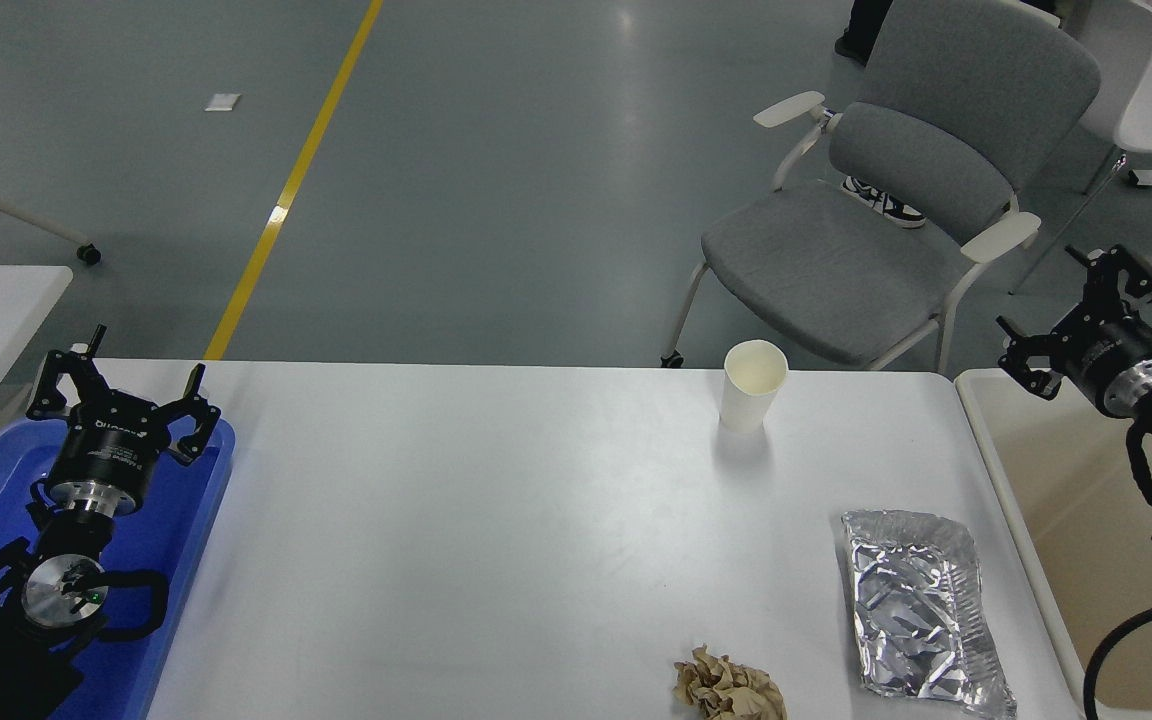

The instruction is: Clean the table surface

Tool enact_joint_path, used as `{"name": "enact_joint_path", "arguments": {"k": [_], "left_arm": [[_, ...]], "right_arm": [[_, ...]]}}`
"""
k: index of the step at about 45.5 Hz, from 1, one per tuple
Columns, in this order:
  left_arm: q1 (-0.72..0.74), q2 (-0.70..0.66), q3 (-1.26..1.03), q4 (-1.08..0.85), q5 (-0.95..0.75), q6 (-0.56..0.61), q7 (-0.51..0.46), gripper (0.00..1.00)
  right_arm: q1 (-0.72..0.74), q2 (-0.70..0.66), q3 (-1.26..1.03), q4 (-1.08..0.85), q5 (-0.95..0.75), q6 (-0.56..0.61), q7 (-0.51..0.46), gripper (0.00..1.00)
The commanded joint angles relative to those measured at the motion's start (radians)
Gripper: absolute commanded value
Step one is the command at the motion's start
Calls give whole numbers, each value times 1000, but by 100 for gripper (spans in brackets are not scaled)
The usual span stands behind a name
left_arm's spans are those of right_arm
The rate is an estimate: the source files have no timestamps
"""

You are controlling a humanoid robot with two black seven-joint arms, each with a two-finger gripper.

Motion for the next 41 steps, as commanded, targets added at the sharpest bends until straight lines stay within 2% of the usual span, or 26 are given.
{"name": "enact_joint_path", "arguments": {"k": [1, 29, 41], "left_arm": [[0, 0, 0, 0, 0, 0, 0, 100], [0, 0, 0, 0, 0, 0, 0, 100], [0, 0, 0, 0, 0, 0, 0, 100]], "right_arm": [[-1, 1, -2, 0, 0, 0, 1, 99], [10, -12, -16, 0, -23, 3, 0, 99], [51, -55, -180, -3, -38, 2, 0, 99]]}}
